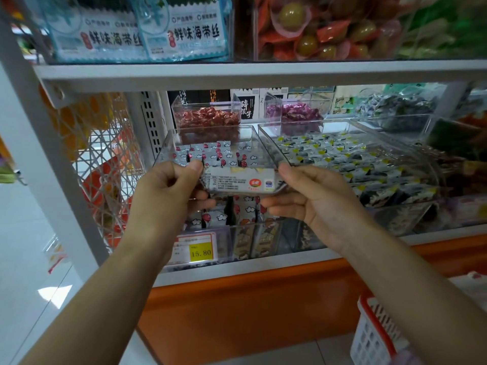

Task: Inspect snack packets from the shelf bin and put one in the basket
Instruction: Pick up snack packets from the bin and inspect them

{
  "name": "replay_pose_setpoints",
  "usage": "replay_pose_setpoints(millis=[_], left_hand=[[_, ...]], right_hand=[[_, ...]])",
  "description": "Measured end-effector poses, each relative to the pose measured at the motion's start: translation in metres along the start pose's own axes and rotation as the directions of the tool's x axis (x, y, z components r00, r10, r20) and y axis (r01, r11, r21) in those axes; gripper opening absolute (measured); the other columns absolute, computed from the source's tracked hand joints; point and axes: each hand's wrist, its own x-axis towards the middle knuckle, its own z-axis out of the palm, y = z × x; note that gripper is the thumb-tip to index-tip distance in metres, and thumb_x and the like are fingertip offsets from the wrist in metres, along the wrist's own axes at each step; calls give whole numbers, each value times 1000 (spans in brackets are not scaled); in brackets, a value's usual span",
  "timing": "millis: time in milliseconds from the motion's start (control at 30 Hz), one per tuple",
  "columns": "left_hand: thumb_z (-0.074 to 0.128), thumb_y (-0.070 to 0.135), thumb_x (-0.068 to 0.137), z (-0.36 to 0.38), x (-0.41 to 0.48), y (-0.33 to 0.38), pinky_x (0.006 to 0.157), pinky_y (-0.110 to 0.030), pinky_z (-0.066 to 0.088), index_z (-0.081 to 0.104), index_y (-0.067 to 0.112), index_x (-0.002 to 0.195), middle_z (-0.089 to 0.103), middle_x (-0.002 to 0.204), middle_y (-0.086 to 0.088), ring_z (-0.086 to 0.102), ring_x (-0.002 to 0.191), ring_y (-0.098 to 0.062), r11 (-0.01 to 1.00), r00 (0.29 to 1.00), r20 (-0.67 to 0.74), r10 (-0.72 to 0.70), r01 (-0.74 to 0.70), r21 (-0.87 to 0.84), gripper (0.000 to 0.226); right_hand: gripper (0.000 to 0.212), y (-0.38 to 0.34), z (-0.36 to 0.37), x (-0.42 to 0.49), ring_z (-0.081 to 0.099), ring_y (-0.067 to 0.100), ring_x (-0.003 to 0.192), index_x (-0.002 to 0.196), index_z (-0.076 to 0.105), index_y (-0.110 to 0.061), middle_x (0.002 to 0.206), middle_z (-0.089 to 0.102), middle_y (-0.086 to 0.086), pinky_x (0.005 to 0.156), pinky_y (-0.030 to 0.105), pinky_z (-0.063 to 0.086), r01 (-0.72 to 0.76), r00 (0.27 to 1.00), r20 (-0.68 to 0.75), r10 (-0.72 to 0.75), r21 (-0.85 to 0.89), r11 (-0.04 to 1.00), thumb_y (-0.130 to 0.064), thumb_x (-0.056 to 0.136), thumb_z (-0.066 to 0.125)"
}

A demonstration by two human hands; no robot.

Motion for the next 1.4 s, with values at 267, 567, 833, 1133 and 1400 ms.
replay_pose_setpoints(millis=[267, 567, 833, 1133, 1400], left_hand=[[59, 29, 81, 1, 0, 1, 55, -16, 52, 53, 10, 62, 58, 50, 3, 62, 52, -8, 991, 998, 56, -6, 14, -134, 28], [66, 24, 65, -1, 2, 4, 48, -12, 49, 58, 15, 53, 51, 50, 2, 53, 44, -4, 927, 978, 136, -158, 194, -320, 17], [63, 20, 71, -3, 5, -1, 61, -21, 55, 70, 8, 77, 64, 70, -3, 62, 58, -9, 918, 934, 288, -213, 292, -268, 15], [66, 27, 65, -1, 1, -2, 71, -23, 56, 66, 20, 86, 71, 96, -10, 70, 85, -17, 988, 944, 314, -101, 133, -81, 21], [67, 11, 75, -1, -2, 2, 64, -20, 54, 62, 31, 104, 66, 104, 7, 66, 87, -20, 996, 945, 327, 17, -43, 74, 36]], right_hand=[[21, -2, -5, 2, 71, 22, 61, 83, 70, -5, 80, 73, 17, 44, 21, 54, -150, 989, 18, 149, 151, 977, -20, 69, 66], [23, -1, -5, 5, 71, 23, 67, 90, 67, -6, 83, 74, 11, 52, 23, 56, -11, 1000, 27, 9, 62, 998, -18, 70, 63], [25, 3, -5, 6, 70, 18, 89, 84, 65, -8, 105, 68, 6, 66, 24, 56, 202, 979, 5, -202, -84, 976, 14, 84, 54], [9, 8, -7, 8, 68, 9, 79, 90, 58, -15, 86, 70, -4, 71, 29, 58, 240, 967, -14, -253, -272, 932, -7, 87, 61], [15, 9, -4, 4, 69, 17, 78, 86, 71, -24, 92, 66, 2, 60, 30, 59, 218, 974, 11, -226, -311, 925, -12, 88, 61]])
